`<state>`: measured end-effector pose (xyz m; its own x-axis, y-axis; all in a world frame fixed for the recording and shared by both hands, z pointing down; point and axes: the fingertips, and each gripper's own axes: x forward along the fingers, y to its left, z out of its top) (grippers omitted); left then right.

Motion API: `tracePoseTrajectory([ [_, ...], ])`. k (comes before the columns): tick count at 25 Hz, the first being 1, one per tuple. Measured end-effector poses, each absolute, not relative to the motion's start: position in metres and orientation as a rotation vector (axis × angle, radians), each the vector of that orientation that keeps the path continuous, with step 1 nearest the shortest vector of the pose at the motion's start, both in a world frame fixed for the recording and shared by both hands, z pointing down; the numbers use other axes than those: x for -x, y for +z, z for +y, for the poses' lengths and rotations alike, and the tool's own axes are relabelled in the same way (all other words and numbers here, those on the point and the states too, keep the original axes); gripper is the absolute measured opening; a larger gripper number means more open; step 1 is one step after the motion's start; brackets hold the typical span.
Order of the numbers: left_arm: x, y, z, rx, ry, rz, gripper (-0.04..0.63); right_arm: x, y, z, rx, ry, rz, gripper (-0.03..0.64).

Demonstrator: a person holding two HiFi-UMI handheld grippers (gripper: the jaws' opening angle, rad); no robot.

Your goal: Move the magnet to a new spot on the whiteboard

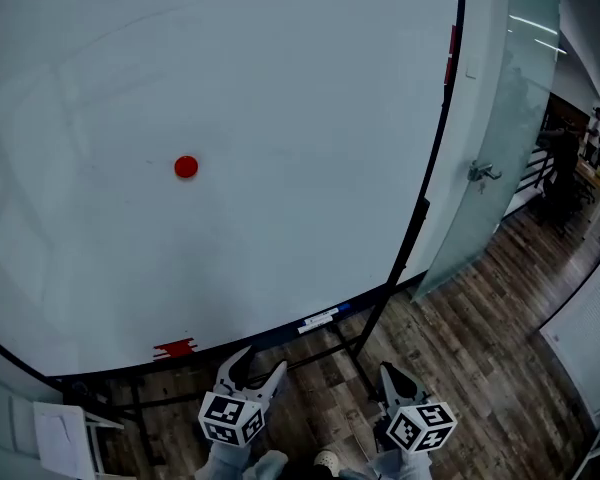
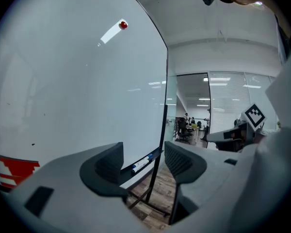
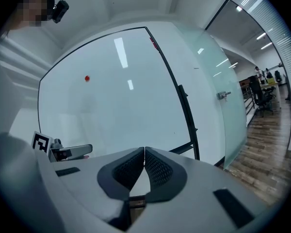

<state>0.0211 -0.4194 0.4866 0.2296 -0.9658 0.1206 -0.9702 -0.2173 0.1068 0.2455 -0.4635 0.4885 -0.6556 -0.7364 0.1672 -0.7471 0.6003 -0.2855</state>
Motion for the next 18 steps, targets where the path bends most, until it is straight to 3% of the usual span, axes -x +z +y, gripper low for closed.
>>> tracePoseTrajectory([
  [18,0.027,0.444,-0.396,-2.152,0.097,-2.311,0.262,-0.163,0.425,-0.514,-0.809,0.176,-3.052,0.028],
])
